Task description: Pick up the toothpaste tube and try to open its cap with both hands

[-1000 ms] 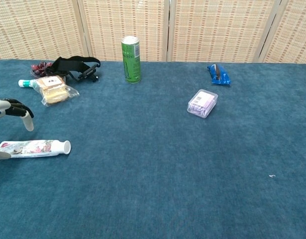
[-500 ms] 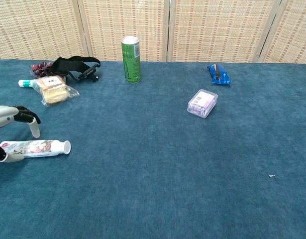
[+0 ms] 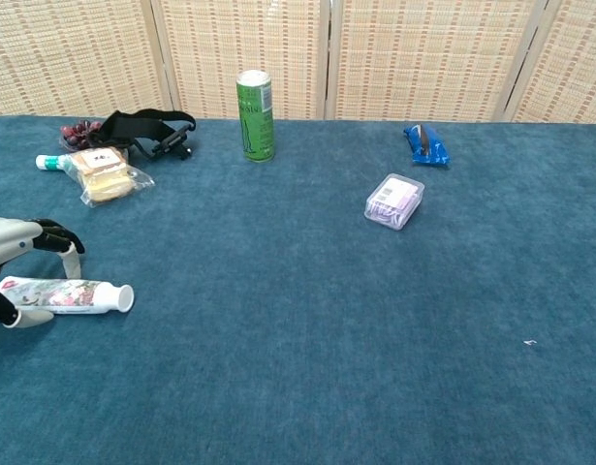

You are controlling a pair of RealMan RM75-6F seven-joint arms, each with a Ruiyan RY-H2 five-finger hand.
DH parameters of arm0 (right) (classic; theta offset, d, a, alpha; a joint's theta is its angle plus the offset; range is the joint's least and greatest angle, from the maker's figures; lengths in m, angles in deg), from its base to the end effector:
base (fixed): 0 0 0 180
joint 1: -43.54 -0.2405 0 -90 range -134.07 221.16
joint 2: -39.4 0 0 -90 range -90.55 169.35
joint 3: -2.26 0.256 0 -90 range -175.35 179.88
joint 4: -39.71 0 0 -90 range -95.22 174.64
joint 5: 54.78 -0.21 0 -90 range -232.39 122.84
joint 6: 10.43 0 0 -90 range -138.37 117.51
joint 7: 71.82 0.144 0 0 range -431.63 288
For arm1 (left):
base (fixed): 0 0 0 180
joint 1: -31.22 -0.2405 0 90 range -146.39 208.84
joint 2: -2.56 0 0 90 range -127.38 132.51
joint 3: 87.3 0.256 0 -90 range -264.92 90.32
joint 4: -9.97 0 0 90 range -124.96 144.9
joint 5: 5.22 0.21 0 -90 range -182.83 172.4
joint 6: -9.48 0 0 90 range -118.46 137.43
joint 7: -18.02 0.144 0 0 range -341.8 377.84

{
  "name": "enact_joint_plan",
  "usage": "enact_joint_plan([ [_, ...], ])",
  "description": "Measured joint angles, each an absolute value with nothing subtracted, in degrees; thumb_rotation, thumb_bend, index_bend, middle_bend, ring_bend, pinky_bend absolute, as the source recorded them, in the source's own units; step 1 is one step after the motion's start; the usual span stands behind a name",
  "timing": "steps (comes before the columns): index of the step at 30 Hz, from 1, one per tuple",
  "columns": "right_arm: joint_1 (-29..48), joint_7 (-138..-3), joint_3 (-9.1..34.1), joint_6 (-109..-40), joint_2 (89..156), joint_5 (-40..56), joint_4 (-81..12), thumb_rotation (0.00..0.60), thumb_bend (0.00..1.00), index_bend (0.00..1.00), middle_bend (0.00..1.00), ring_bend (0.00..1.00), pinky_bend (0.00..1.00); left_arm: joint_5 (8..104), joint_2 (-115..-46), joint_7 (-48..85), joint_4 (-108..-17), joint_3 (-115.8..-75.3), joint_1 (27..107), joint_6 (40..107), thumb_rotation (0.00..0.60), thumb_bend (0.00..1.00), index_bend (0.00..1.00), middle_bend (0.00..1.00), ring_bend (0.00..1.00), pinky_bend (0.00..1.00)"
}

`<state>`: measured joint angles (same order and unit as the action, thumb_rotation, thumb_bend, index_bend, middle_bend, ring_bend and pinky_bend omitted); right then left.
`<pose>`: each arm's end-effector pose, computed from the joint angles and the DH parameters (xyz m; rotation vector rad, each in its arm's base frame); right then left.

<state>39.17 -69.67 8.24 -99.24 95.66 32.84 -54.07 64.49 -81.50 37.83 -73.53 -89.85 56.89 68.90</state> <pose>-0.3020 -0.1888 0.2146 1.3650 -0.7453 0.9430 -0.2662 0.2705 0.0051 -1.7796 -0.9954 -0.6550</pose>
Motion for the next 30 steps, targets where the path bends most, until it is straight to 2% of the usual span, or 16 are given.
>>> enact_joint_plan([
  [12, 39.7, -69.8, 8.1, -100.0, 95.5, 33.0, -54.6, 0.600, 0.10, 0.03, 0.11, 0.00, 0.00, 64.7, -81.8, 36.8, -71.9, -89.9, 57.7, 68.0, 0.598, 0.23, 0.41, 0.20, 0.08, 0.10],
  [17, 39.9, -69.8, 8.0, -100.3, 95.4, 33.2, -54.9, 0.600, 0.10, 0.03, 0.11, 0.00, 0.00, 64.9, -82.0, 35.7, -71.1, -89.8, 57.7, 67.7, 0.600, 0.27, 0.43, 0.23, 0.09, 0.10],
  [26, 40.2, -70.1, 7.8, -100.9, 95.3, 33.7, -55.4, 0.600, 0.10, 0.03, 0.11, 0.00, 0.00, 67.1, -82.9, 32.0, -67.8, -89.6, 57.7, 68.2, 0.600, 0.28, 0.47, 0.39, 0.20, 0.13],
  [30, 40.2, -70.2, 7.9, -101.1, 95.2, 34.0, -55.6, 0.600, 0.10, 0.03, 0.11, 0.00, 0.00, 68.1, -83.2, 30.2, -66.7, -89.6, 57.6, 68.5, 0.600, 0.29, 0.49, 0.50, 0.29, 0.14],
])
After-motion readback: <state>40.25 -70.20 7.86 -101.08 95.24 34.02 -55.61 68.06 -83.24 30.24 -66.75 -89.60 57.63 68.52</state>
